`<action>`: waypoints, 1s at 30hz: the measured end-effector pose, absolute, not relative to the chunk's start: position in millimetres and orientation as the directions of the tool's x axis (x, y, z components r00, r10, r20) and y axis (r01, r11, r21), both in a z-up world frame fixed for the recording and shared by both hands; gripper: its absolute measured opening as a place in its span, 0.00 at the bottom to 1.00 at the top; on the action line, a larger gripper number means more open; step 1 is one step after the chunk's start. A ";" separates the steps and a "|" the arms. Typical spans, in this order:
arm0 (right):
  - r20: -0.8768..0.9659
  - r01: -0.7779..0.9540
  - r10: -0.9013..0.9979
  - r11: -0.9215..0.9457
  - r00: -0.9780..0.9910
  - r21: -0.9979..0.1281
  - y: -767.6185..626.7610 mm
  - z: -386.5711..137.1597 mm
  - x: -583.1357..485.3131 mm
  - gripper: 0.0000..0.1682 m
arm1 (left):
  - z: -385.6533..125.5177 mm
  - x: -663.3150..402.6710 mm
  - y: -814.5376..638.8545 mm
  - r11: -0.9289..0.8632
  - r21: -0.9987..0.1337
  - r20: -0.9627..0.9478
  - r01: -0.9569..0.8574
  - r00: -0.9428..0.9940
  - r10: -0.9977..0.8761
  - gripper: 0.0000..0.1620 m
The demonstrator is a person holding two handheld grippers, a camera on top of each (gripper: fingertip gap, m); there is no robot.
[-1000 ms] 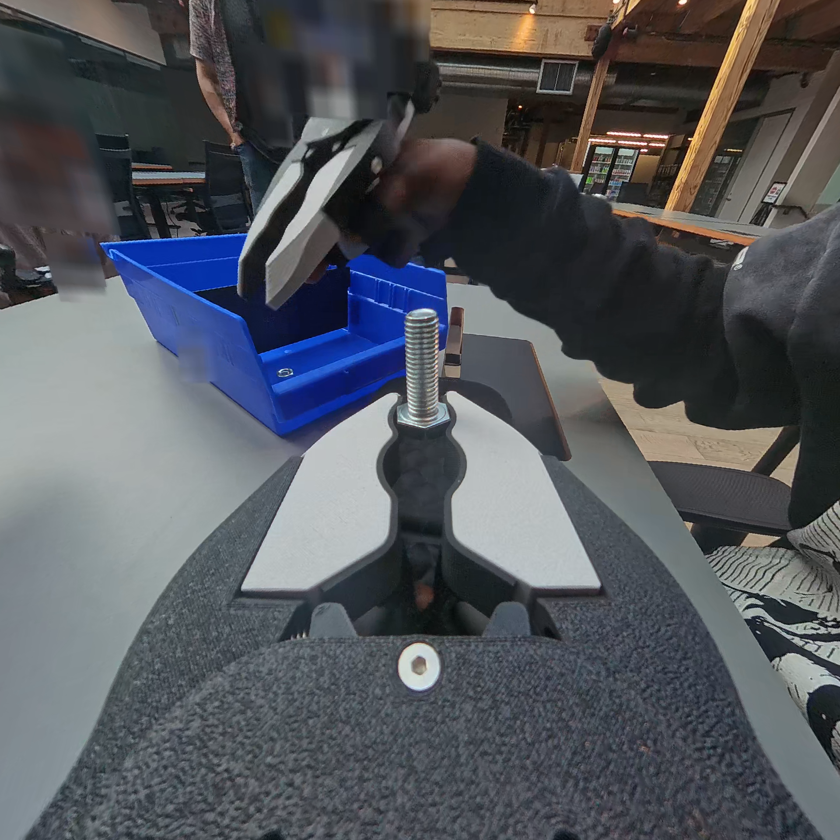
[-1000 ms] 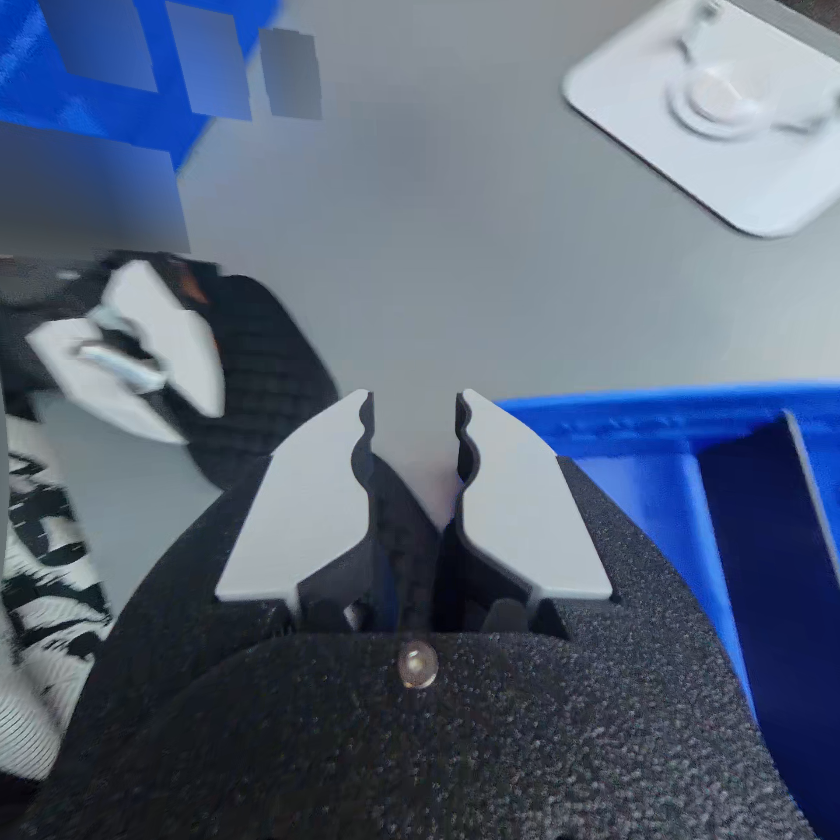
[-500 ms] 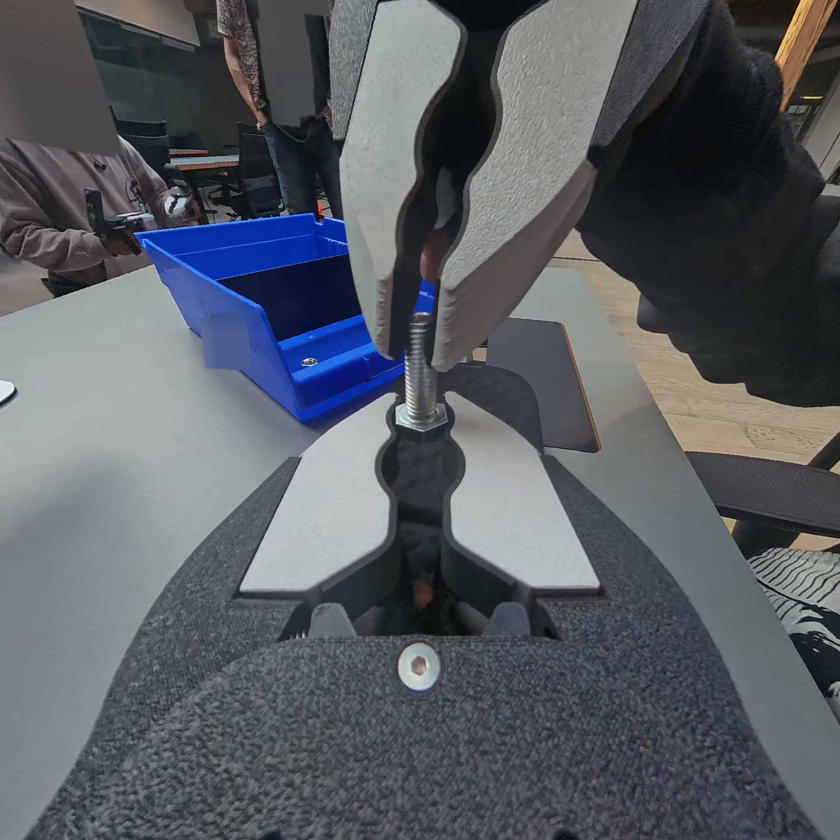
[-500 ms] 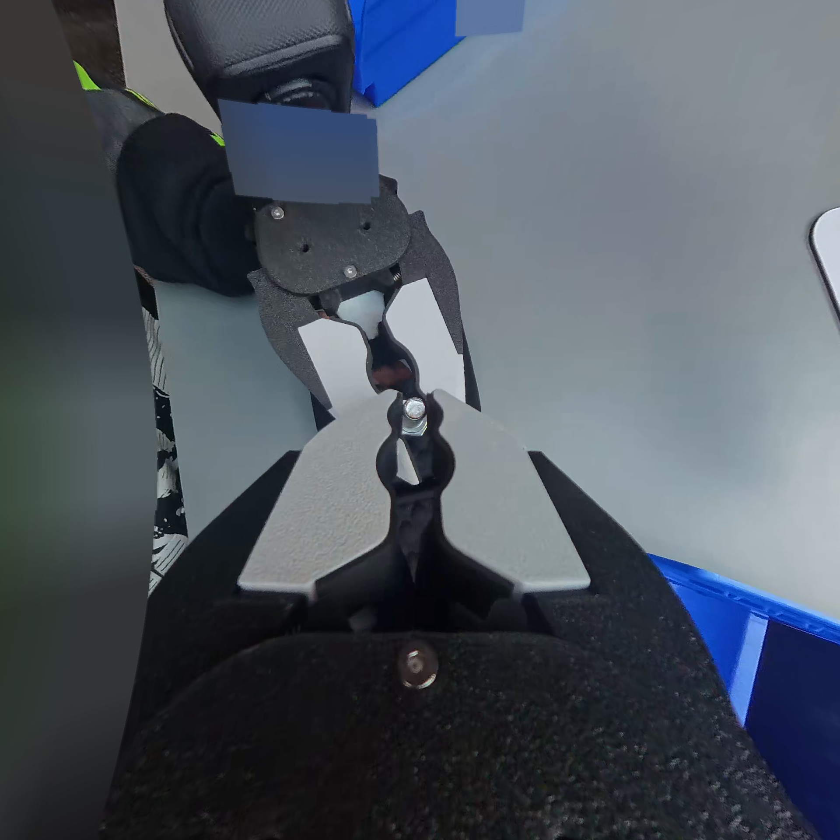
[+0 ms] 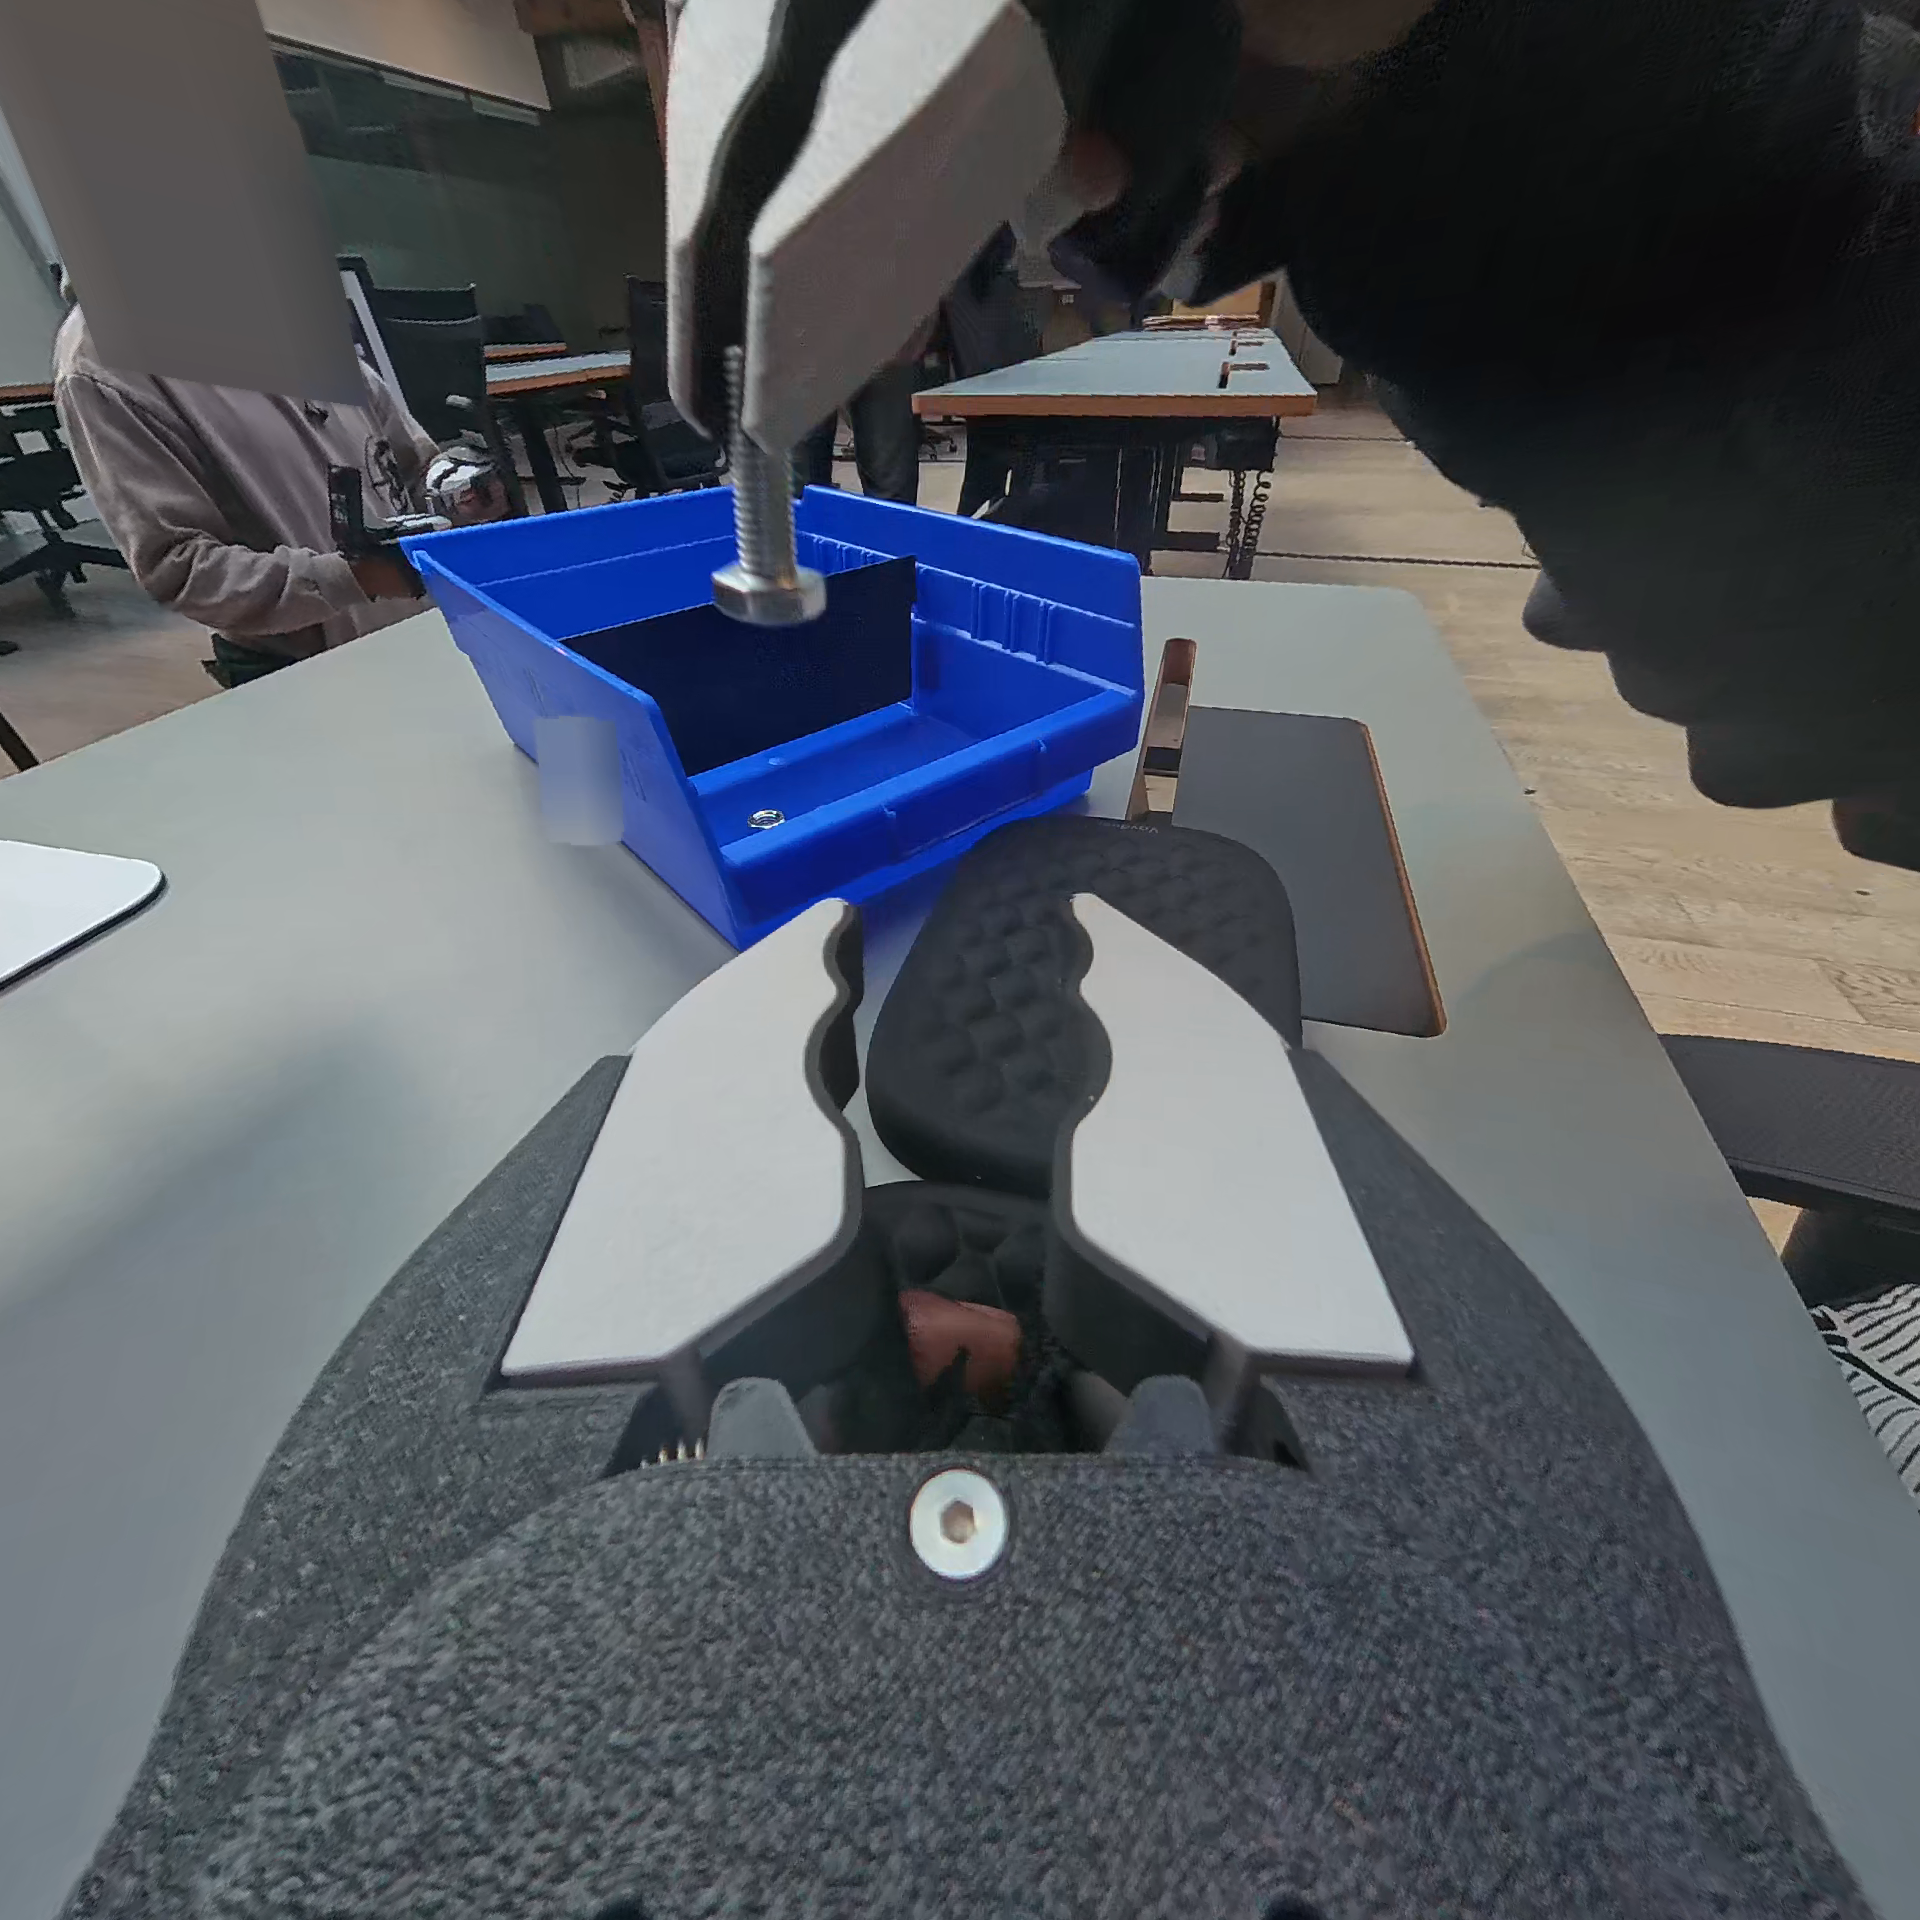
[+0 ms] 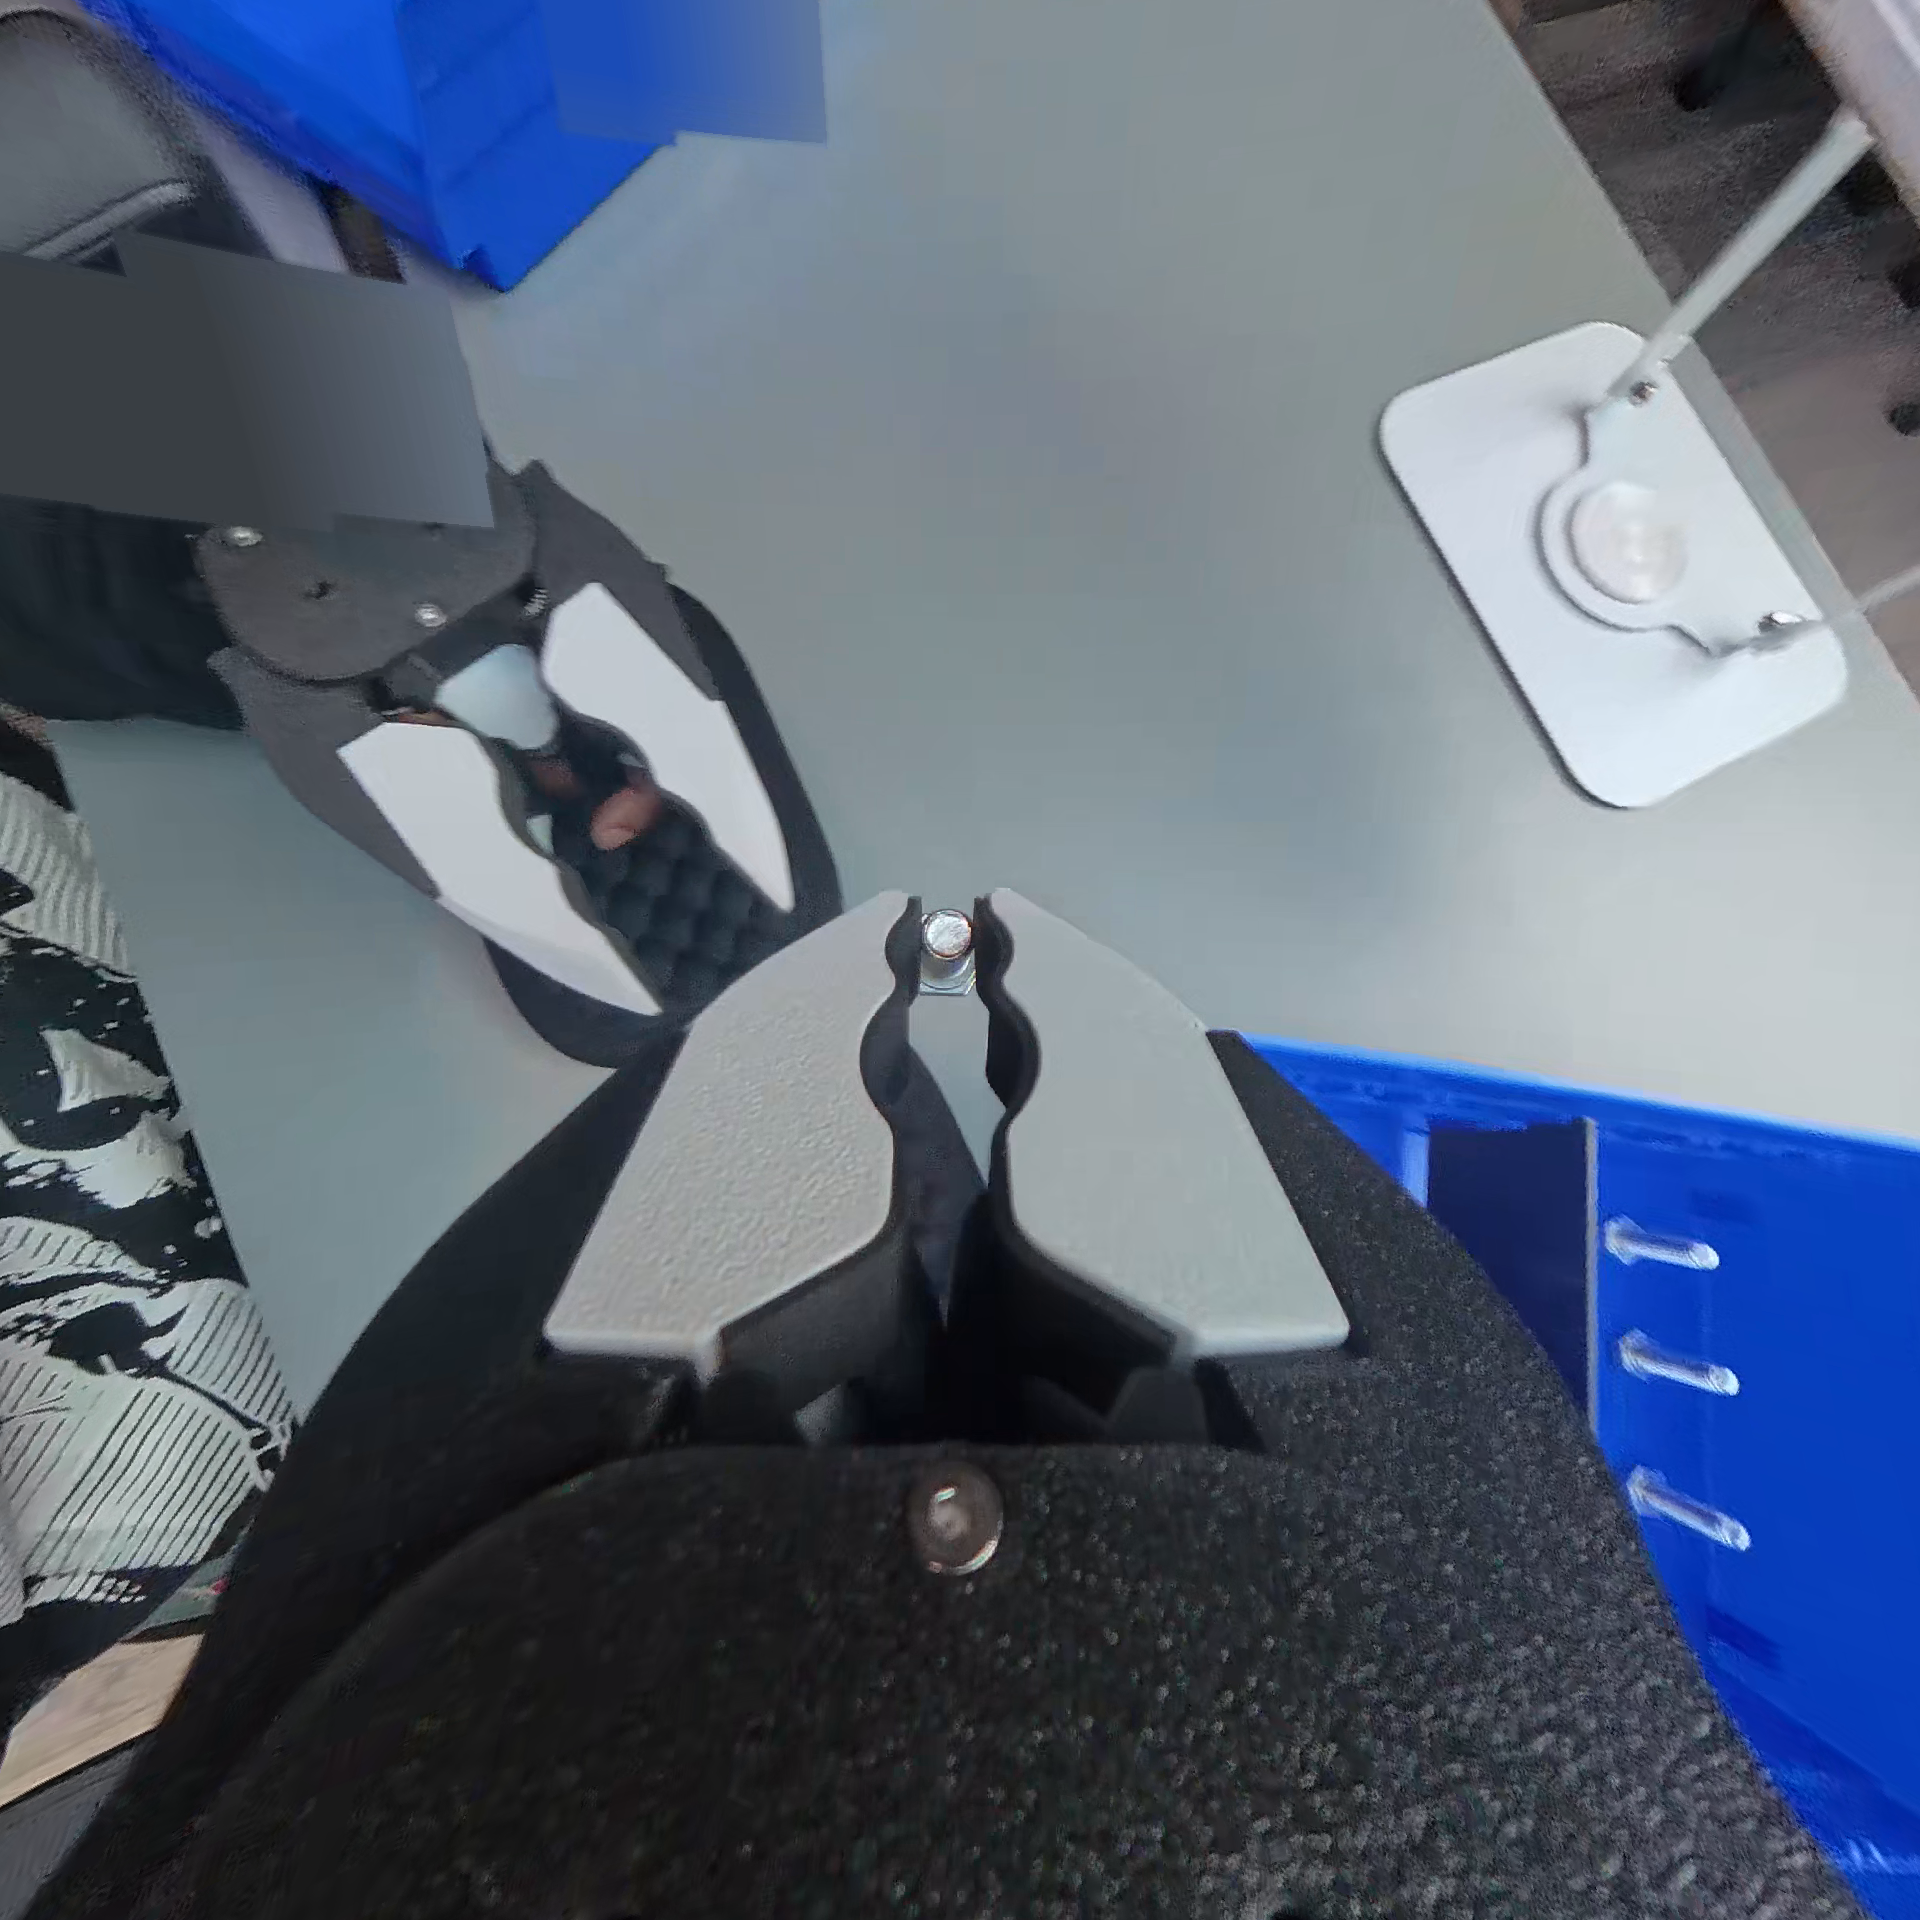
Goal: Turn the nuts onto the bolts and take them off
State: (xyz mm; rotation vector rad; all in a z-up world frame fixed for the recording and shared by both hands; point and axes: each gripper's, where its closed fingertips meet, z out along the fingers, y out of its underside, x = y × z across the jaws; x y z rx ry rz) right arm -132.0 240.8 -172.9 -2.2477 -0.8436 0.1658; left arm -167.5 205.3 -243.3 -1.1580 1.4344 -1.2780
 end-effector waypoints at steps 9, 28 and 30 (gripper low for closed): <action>0.175 0.254 0.185 -0.709 0.967 -0.658 277.5 -160.1 52.1 0.05 | -242.3 -167.1 209.1 0.021 -0.996 -0.007 -0.084 -0.172 -0.985 0.31; 0.044 -0.232 -0.277 -0.873 0.960 -0.429 288.8 -297.6 189.7 0.06 | -241.7 -167.3 212.6 -0.024 -0.997 0.037 -0.079 -0.176 -0.984 0.33; 0.051 -0.233 -0.278 -0.879 0.959 -0.415 288.8 -302.2 192.1 0.06 | -241.7 -167.3 212.9 -0.028 -0.997 0.042 -0.079 -0.177 -0.983 0.33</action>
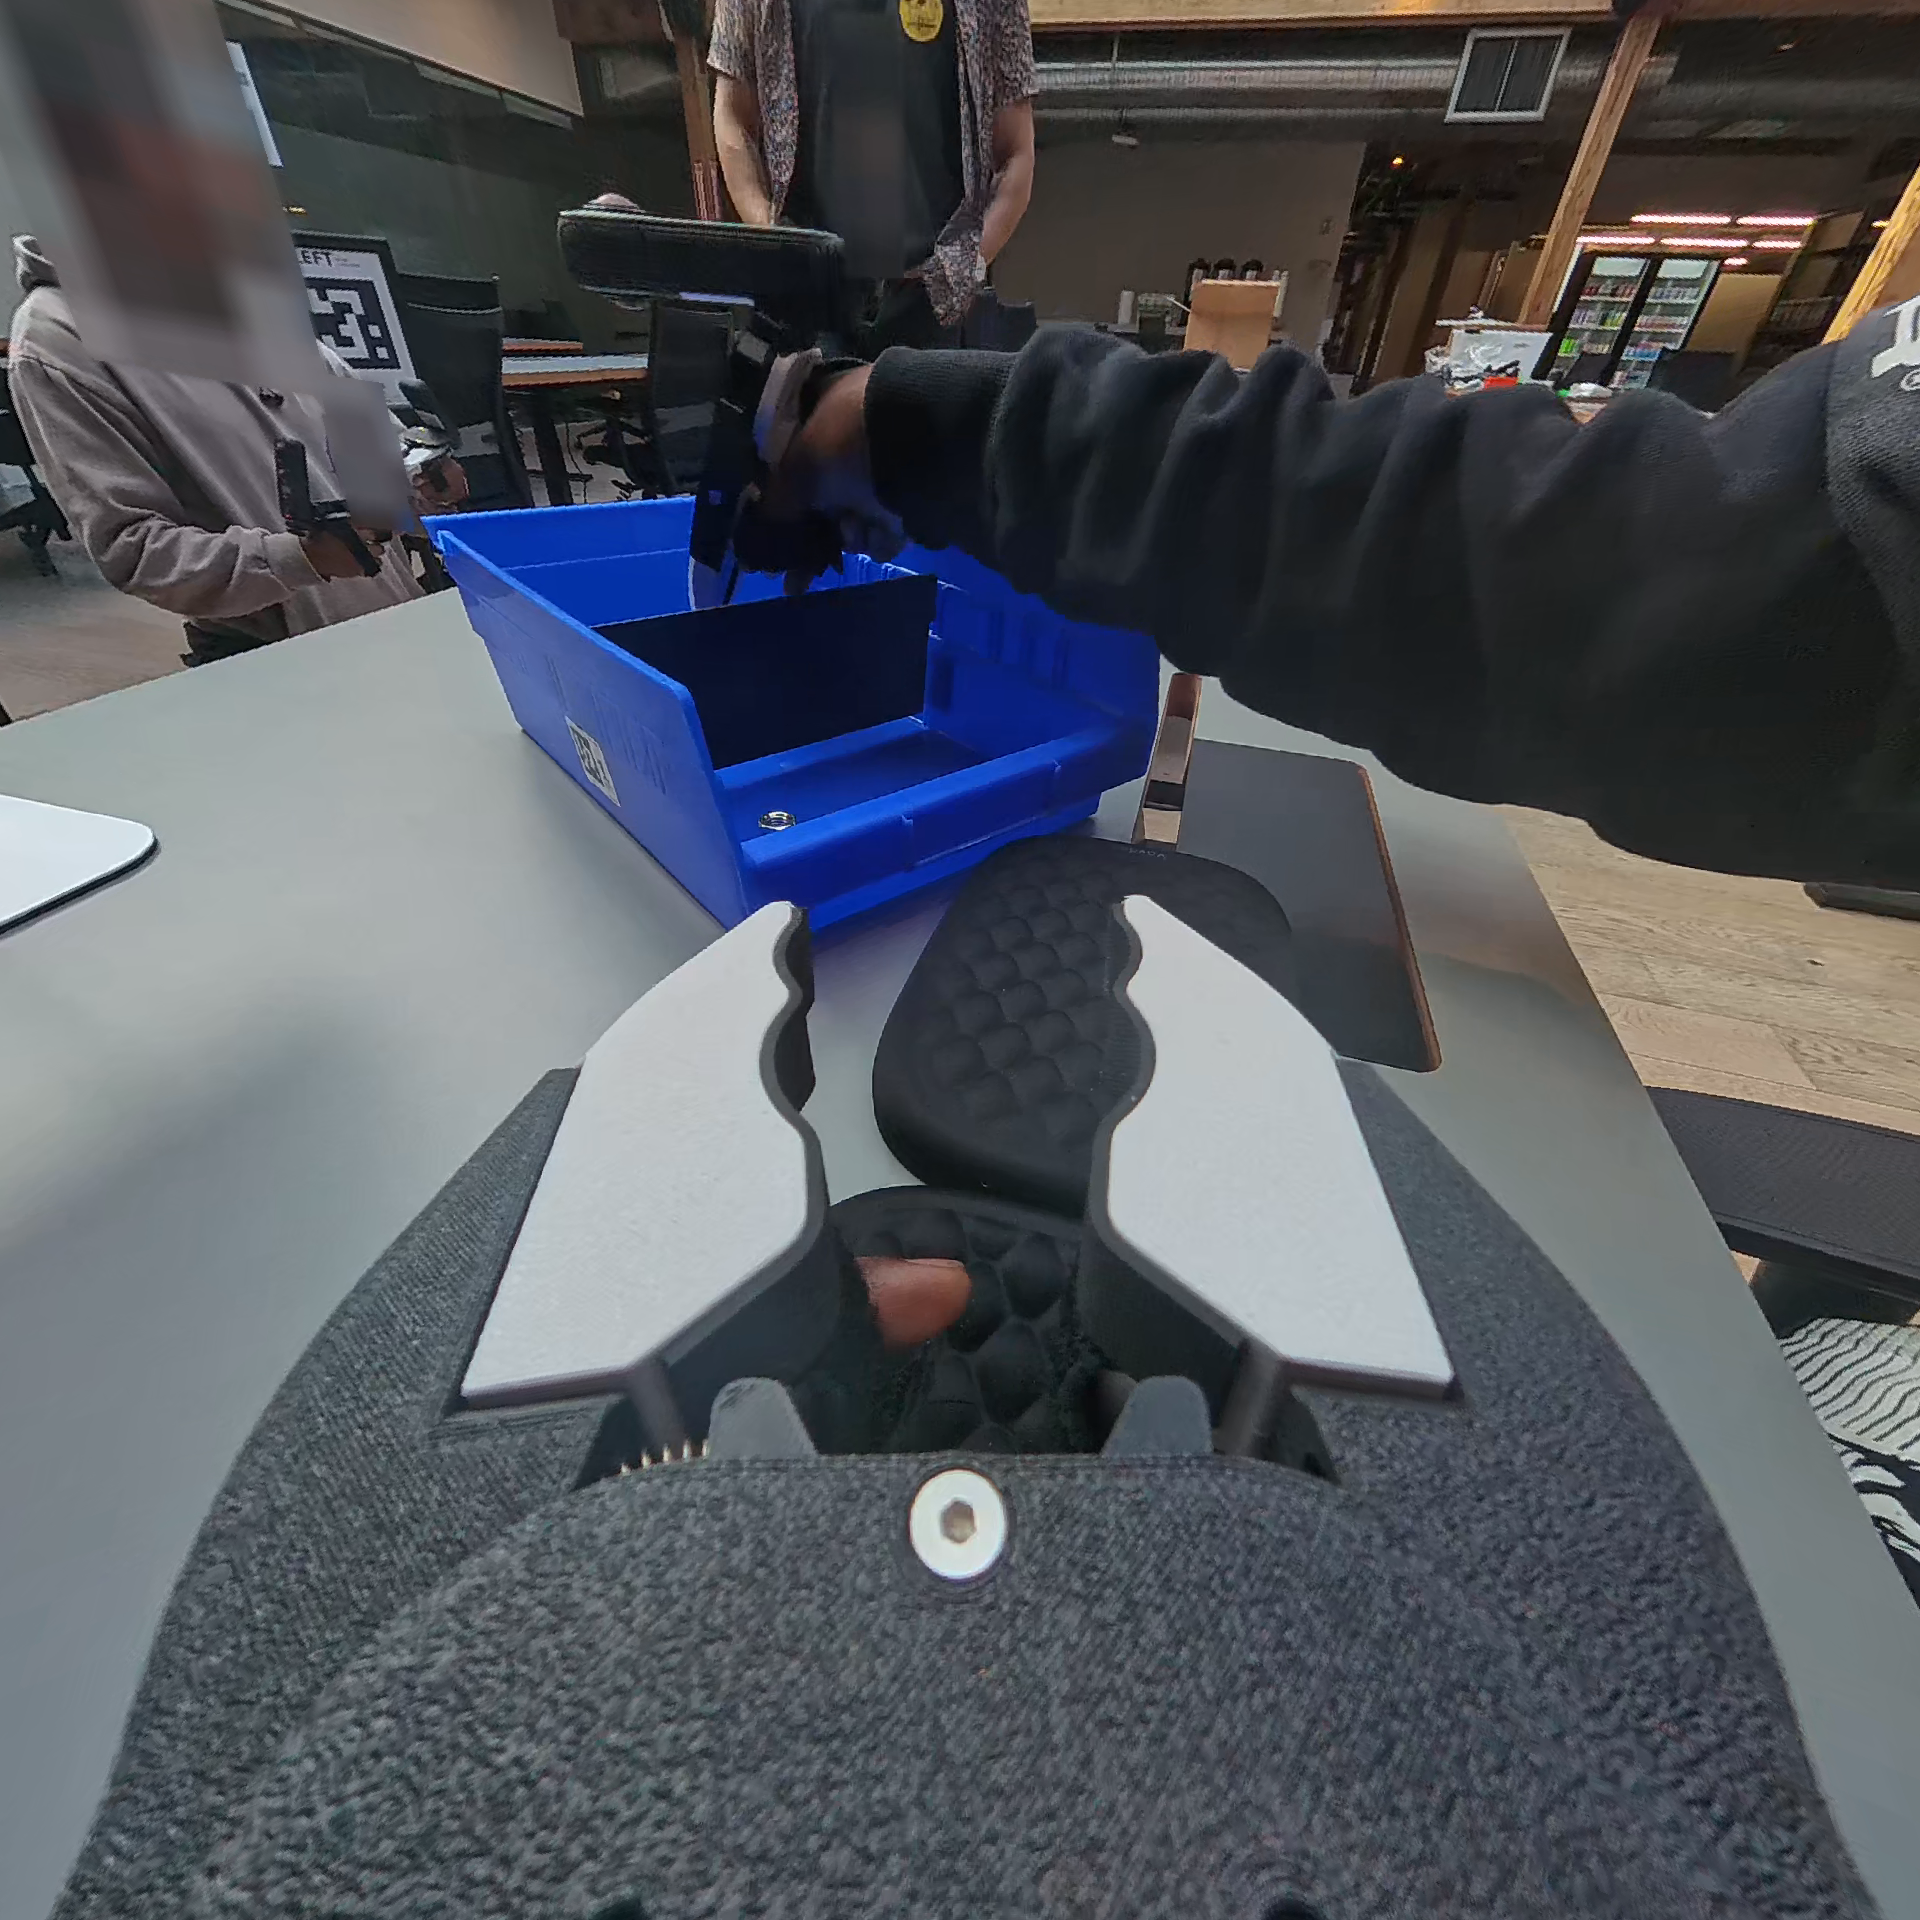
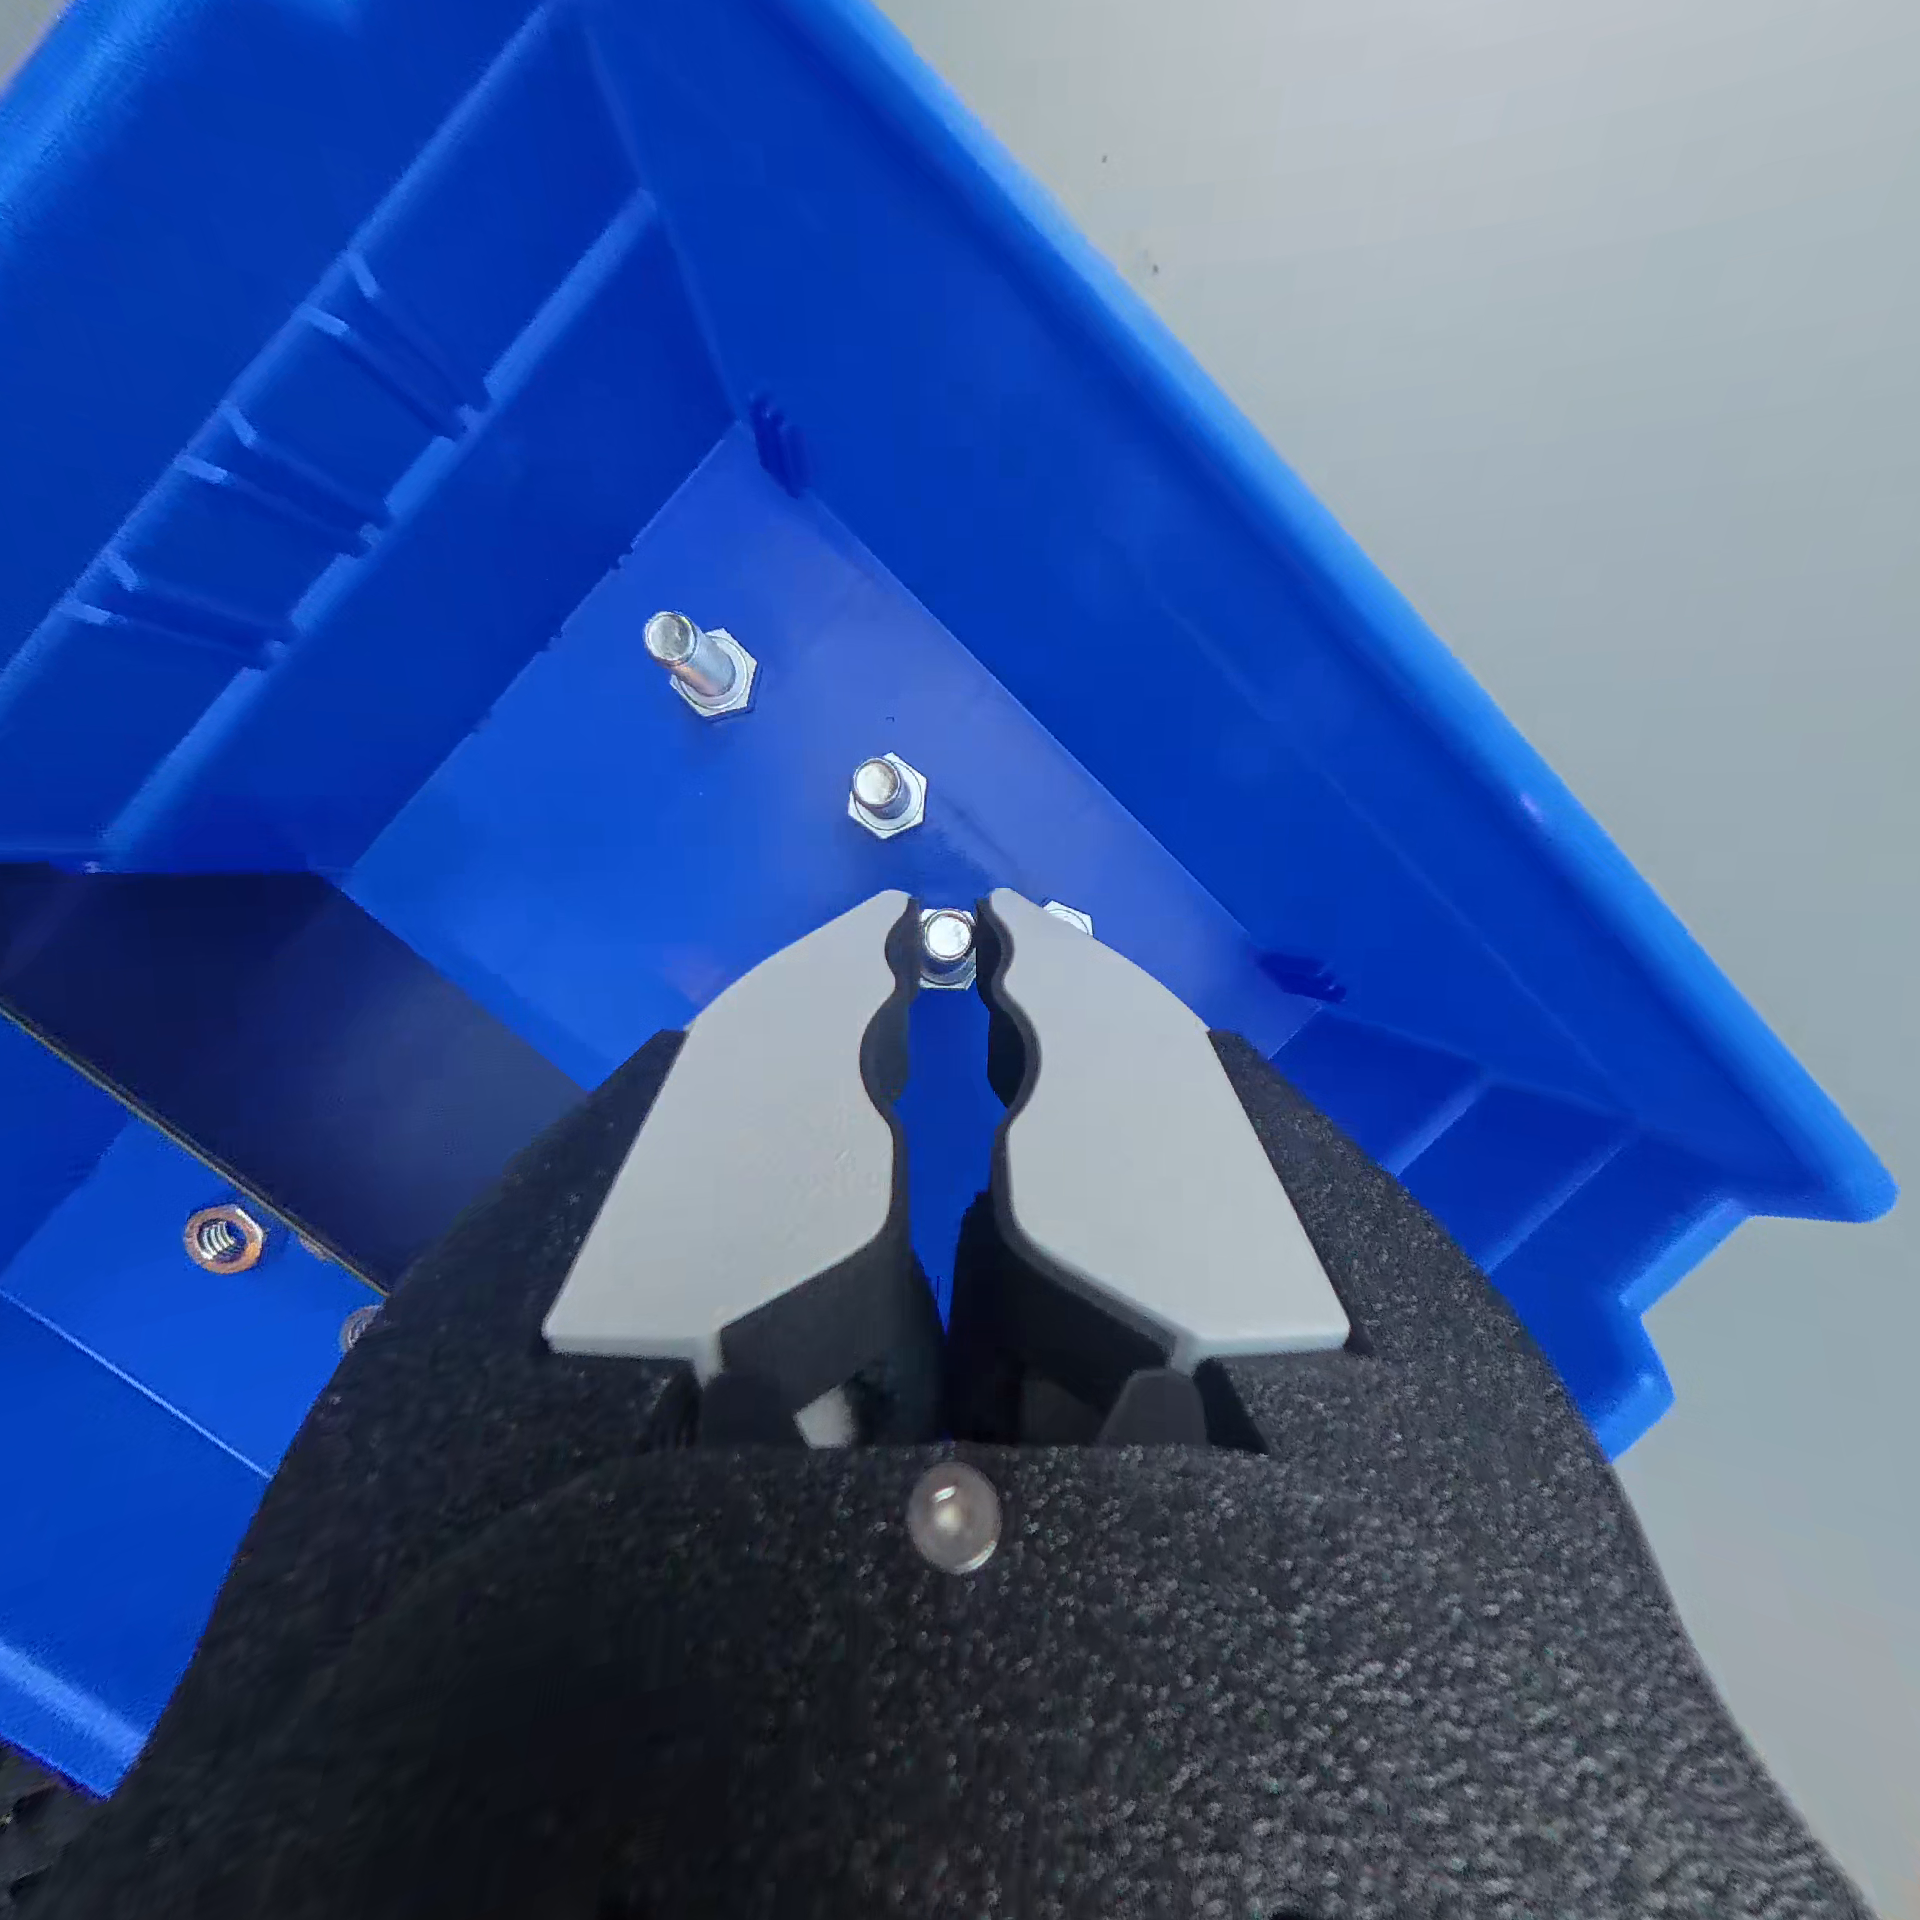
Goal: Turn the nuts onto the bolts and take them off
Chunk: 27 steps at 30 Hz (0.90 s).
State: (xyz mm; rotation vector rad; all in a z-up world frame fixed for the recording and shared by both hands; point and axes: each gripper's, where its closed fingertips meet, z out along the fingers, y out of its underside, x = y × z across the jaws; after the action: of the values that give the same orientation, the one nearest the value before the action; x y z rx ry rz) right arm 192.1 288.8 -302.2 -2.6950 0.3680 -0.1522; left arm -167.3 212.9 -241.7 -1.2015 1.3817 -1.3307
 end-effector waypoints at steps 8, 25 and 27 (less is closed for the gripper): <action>0.038 -0.239 -0.276 -0.887 0.960 -0.394 288.7 -310.6 192.2 0.06 | -241.4 -167.6 213.4 -0.036 -0.996 0.049 -0.077 -0.179 -0.983 0.33; -0.134 -0.189 -0.143 -0.518 0.981 -0.834 296.8 -199.8 132.1 0.34 | -239.9 -167.8 217.6 -0.050 -0.996 0.060 -0.072 -0.156 -0.986 0.33; -0.137 -0.166 -0.098 -0.422 0.986 -0.891 289.0 -178.6 114.5 0.41 | -239.6 -168.4 221.1 -0.050 -0.996 0.060 -0.076 -0.140 -0.988 0.33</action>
State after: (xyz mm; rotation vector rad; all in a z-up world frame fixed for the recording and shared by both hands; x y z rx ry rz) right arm 114.5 289.0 -178.6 -2.0103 0.1865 0.0757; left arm -168.4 221.1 -239.6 -1.2332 1.3422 -1.3207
